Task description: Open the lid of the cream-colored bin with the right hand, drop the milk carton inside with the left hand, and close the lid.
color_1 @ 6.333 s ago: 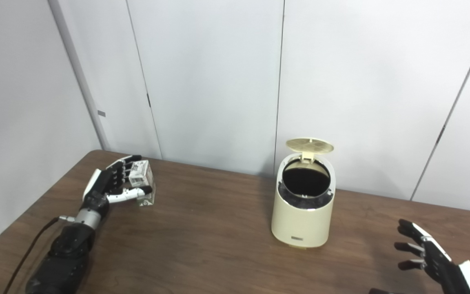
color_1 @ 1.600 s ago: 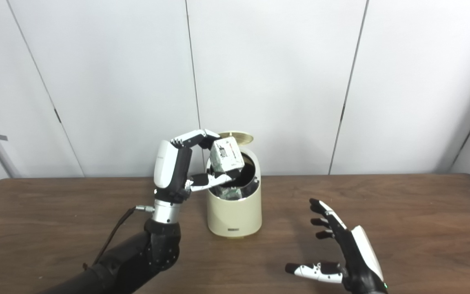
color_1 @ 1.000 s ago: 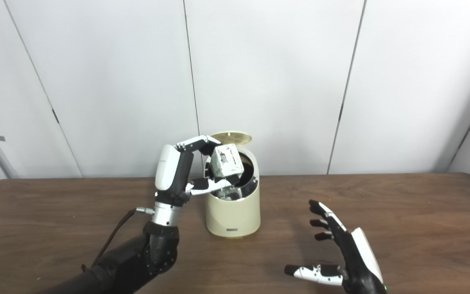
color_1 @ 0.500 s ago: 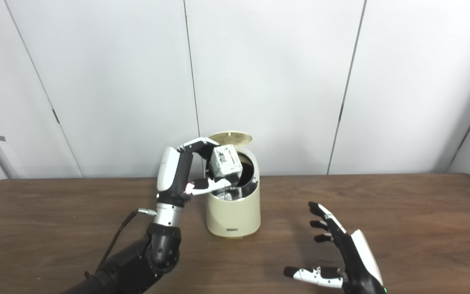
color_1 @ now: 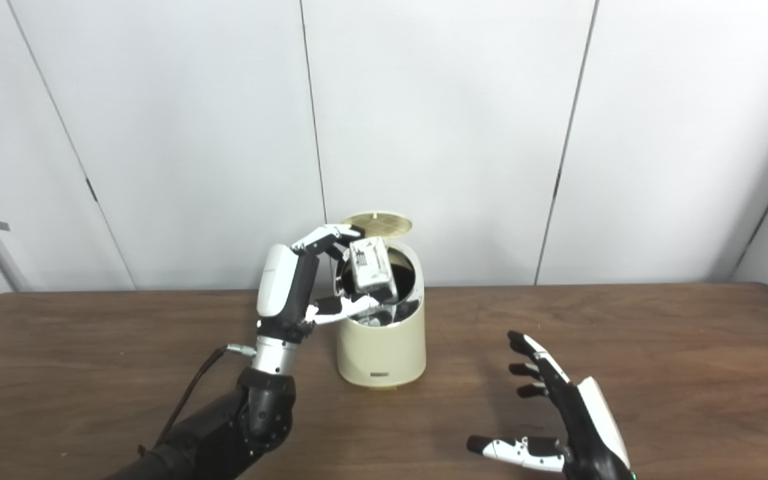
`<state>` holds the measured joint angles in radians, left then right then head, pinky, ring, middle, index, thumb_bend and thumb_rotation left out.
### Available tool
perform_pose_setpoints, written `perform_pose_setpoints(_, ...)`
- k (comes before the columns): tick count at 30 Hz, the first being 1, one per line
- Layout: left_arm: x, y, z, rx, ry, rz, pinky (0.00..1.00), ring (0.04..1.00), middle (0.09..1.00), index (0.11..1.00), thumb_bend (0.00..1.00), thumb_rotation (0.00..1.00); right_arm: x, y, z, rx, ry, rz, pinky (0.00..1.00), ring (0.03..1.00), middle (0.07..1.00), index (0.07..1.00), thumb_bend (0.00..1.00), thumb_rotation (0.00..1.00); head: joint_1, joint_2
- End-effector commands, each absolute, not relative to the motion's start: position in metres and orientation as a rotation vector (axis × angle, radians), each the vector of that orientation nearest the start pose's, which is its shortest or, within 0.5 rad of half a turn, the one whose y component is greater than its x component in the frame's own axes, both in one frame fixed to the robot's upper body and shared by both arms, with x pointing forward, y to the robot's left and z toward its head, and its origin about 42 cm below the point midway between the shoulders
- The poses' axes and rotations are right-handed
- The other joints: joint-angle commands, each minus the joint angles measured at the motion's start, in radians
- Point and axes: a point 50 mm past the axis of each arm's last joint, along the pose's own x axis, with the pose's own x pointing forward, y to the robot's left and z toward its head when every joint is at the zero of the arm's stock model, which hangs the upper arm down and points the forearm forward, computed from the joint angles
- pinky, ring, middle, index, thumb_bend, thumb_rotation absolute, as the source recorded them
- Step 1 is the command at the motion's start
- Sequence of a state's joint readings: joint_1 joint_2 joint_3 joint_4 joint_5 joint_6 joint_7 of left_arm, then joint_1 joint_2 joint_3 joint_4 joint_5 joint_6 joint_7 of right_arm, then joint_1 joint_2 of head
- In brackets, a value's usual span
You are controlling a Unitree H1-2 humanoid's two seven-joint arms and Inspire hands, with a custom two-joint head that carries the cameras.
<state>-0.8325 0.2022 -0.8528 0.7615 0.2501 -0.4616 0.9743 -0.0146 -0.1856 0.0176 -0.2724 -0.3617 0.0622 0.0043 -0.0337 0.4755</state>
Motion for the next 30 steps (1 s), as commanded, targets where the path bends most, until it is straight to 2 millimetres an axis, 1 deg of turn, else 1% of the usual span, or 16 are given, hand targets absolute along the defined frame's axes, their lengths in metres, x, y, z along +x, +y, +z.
perform_pose_setpoints(1, 0.471, 0.103, 0.214, 0.54, -0.876, -0.014, 0.58, 0.672, 0.757, 0.745, 0.83, 0.26, 0.286, -0.256, 0.191, -0.55, -0.327, -0.022, 0.65, 0.788, 0.877, 0.883, 0.76, 0.19, 0.001, 0.001)
perform_pose_setpoints(7, 0.471, 0.105, 0.214, 0.543, -0.882, -0.003, 0.57, 0.666, 0.76, 0.756, 0.83, 0.24, 0.288, -0.255, 0.192, -0.549, -0.325, -0.017, 0.65, 0.785, 0.878, 0.883, 0.75, 0.18, 0.009, 0.001)
perform_pose_setpoints(15, 0.47, 0.115, 0.214, 0.552, -0.902, 0.024, 0.55, 0.638, 0.73, 0.746, 0.81, 0.23, 0.29, -0.254, 0.194, -0.55, -0.324, -0.015, 0.64, 0.776, 0.875, 0.881, 0.75, 0.16, 0.019, 0.0)
perform_pose_setpoints(18, 0.468, 0.119, 0.215, 0.545, -0.91, 0.029, 0.54, 0.627, 0.72, 0.739, 0.8, 0.21, 0.29, -0.255, 0.193, -0.554, -0.321, -0.014, 0.63, 0.776, 0.876, 0.883, 0.75, 0.17, 0.025, -0.001)
perform_pose_setpoints(21, 0.463, 0.125, 0.219, 0.494, -0.911, 0.039, 0.51, 0.596, 0.682, 0.7, 0.79, 0.14, 0.289, -0.254, 0.193, -0.546, -0.324, -0.009, 0.63, 0.776, 0.876, 0.885, 0.75, 0.17, 0.028, -0.002)
perform_pose_setpoints(23, 0.458, 0.13, 0.223, 0.449, -0.896, 0.037, 0.49, 0.573, 0.656, 0.674, 0.78, 0.1, 0.289, -0.254, 0.193, -0.544, -0.325, -0.01, 0.63, 0.773, 0.874, 0.885, 0.75, 0.18, 0.031, -0.003)
perform_pose_setpoints(27, 0.448, 0.145, 0.232, 0.353, -0.862, 0.023, 0.46, 0.536, 0.609, 0.634, 0.74, 0.03, 0.291, -0.256, 0.19, -0.534, -0.324, -0.009, 0.64, 0.776, 0.876, 0.884, 0.75, 0.17, 0.036, -0.004)
perform_pose_setpoints(30, 0.44, 0.165, 0.242, 0.26, -0.815, 0.001, 0.46, 0.536, 0.603, 0.622, 0.72, 0.0, 0.291, -0.257, 0.19, -0.538, -0.322, -0.013, 0.65, 0.779, 0.877, 0.883, 0.75, 0.16, 0.037, -0.004)
